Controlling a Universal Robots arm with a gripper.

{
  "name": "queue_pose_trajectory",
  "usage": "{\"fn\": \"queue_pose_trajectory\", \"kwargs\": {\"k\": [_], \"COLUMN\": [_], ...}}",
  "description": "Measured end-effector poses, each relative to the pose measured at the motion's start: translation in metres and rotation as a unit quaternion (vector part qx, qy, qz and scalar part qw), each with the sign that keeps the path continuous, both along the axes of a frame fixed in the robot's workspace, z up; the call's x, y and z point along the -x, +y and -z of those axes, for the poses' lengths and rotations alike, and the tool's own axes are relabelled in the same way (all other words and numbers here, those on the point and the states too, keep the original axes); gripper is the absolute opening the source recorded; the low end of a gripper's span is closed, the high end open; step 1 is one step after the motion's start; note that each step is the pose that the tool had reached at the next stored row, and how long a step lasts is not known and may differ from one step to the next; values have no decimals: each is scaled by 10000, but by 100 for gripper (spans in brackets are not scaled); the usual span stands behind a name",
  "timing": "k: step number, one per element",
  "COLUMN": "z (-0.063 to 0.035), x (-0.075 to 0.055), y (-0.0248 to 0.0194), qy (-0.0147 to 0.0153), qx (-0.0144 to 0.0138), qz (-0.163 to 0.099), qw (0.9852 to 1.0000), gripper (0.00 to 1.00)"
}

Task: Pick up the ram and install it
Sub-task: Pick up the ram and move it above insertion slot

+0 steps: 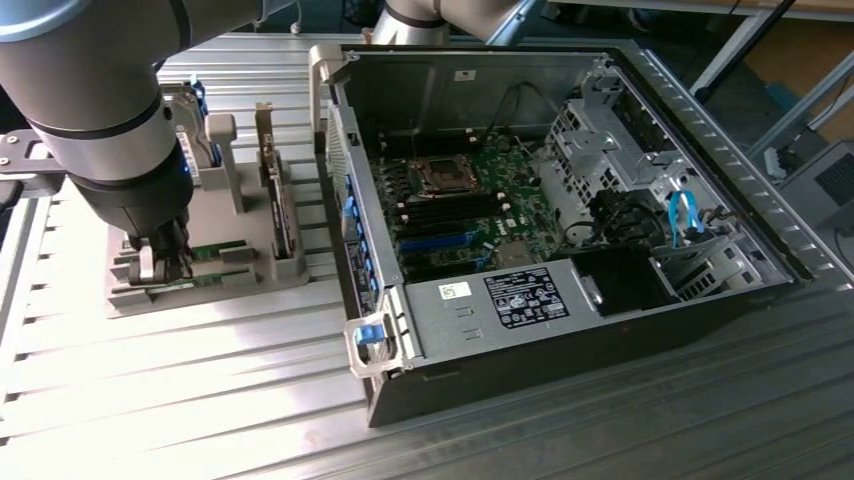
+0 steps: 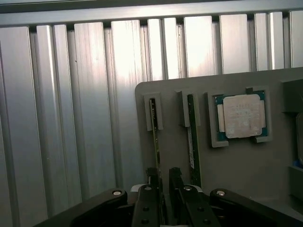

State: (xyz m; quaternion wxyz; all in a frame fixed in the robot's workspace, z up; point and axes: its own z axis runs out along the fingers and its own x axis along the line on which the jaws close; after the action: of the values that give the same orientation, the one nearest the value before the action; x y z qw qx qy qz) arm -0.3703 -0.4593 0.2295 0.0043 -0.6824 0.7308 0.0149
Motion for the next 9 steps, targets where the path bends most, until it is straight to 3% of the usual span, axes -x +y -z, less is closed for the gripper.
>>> {"fn": "queue_pose_trajectory", "kwargs": {"k": [9], "z": [49], "x": [0], "y": [-1], "qy": [-6], "qx": [-2], "qz": [0], "qw": [10000], "gripper": [24]}}
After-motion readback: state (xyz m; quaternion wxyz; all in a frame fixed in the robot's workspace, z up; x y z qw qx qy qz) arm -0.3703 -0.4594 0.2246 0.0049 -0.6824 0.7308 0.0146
